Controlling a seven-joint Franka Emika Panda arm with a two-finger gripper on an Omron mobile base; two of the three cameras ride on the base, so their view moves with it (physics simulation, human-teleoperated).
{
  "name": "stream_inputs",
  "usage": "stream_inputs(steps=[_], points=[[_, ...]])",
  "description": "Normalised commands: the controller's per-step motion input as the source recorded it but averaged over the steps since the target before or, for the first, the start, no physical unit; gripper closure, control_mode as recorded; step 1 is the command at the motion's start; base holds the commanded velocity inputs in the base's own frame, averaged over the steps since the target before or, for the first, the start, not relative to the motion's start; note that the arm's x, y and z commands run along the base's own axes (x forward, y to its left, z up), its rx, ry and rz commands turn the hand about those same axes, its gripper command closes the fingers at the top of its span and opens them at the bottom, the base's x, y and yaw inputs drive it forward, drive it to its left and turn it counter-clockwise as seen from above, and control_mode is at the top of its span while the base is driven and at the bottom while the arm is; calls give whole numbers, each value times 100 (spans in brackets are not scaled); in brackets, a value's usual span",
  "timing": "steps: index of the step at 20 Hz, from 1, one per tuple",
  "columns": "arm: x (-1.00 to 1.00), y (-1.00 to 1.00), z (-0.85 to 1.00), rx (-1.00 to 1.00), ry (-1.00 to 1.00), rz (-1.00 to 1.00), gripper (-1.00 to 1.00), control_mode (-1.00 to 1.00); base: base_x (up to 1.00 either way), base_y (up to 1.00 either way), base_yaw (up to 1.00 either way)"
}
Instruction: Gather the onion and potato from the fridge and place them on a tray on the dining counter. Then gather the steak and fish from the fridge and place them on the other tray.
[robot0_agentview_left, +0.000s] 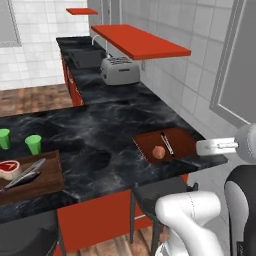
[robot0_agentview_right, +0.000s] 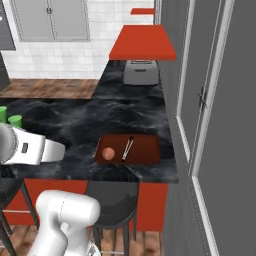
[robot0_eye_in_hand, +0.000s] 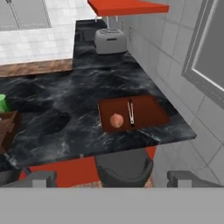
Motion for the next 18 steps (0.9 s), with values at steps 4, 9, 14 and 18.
stream_inputs(steps=[4,9,14,18], points=[[0,0,0,0,0,0,-100,100,-92,43,10],[0,0,0,0,0,0,-100,100,-68,95,23],[0,0,0,0,0,0,-100,100,-33,100,38],[0,0,0,0,0,0,-100,100,-2,100,61]])
